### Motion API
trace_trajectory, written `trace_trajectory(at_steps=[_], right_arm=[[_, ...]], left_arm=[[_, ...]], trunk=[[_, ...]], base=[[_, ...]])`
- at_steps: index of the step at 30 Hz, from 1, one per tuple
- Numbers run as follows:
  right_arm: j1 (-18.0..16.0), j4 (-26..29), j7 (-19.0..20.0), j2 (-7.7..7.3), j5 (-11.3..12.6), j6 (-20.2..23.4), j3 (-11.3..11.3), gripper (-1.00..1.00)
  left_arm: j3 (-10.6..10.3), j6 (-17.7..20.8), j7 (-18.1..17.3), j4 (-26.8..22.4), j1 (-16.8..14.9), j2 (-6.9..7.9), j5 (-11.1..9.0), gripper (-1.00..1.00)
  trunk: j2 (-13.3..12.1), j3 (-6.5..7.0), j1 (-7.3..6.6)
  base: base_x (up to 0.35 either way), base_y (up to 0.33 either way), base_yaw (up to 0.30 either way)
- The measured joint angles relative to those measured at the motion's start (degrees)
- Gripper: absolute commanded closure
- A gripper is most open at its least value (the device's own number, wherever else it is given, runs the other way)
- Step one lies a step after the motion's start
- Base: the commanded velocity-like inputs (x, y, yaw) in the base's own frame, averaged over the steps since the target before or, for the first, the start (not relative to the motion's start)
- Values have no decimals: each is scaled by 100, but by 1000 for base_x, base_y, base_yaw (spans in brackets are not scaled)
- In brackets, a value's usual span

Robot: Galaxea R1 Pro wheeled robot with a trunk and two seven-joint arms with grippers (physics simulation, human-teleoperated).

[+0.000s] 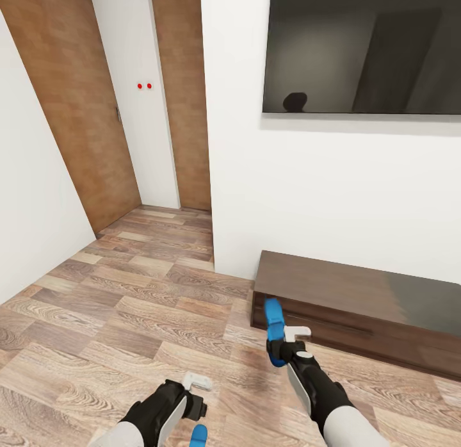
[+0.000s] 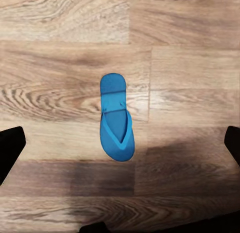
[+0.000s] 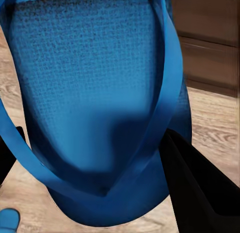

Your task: In the bedroom, move the book from the bed onto either nightstand, and place the two sandals side by side next to the bed.

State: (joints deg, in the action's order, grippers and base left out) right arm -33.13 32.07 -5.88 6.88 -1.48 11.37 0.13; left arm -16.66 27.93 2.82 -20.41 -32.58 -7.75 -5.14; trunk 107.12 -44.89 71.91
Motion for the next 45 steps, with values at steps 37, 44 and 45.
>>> trace_trajectory(at_steps=[37,44,45], right_arm=[[69,2414,47,-3,7,1057,862,100],[198,2742,47,-8,6,1123,862,100],[263,2852,47,-9,9,1200,863,100]], left_arm=[[37,231,560,89,-382,2,-262,-100],[37,244,539,82,-379,8,-319,-100],[37,243,539,81,-379,8,-333,-100]], trunk=[[0,0,0],[0,0,0],[0,0,0]], base=[[0,0,0],[0,0,0],[0,0,0]])
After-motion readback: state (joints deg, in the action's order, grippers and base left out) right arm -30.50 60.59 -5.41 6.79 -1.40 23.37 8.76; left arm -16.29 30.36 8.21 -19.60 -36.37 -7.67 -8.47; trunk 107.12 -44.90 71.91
